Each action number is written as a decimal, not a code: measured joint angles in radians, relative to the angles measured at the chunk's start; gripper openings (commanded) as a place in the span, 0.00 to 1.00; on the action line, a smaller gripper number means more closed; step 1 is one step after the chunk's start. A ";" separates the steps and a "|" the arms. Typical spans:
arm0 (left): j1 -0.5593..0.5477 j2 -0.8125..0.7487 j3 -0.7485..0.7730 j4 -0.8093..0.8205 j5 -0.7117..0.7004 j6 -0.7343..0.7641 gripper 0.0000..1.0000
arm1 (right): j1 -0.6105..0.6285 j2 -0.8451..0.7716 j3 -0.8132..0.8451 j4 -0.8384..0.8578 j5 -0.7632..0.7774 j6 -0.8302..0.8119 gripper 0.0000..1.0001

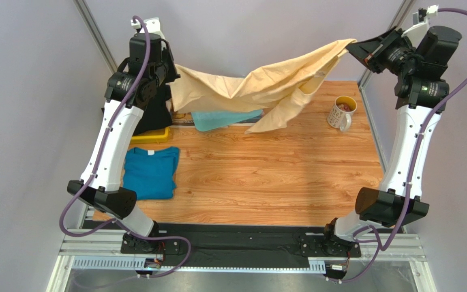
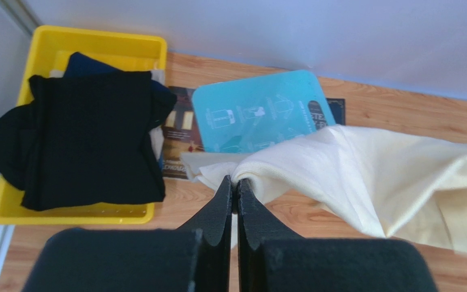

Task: Fold and stack the t-shirts
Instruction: Flatten out the tshirt, then grap the side of the flattened tshirt closest away from the robot with both arms

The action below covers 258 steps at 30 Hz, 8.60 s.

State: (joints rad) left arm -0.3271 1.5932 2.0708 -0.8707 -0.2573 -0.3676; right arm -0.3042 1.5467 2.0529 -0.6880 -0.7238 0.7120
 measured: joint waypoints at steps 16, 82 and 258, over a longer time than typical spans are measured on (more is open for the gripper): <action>0.021 -0.192 0.029 -0.050 -0.189 0.016 0.00 | -0.062 -0.176 -0.045 0.119 -0.071 0.073 0.00; 0.060 -0.538 -0.228 0.038 -0.234 0.044 0.00 | 0.029 -0.586 0.014 -0.378 0.690 -0.250 0.00; 0.220 -0.180 -0.998 -0.022 0.256 -0.057 0.45 | 0.134 -0.526 -1.290 -0.640 0.364 -0.150 0.60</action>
State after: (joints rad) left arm -0.1066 1.4132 1.0733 -0.8925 -0.0017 -0.4244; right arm -0.1703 1.0206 0.7631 -1.3277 -0.3595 0.5625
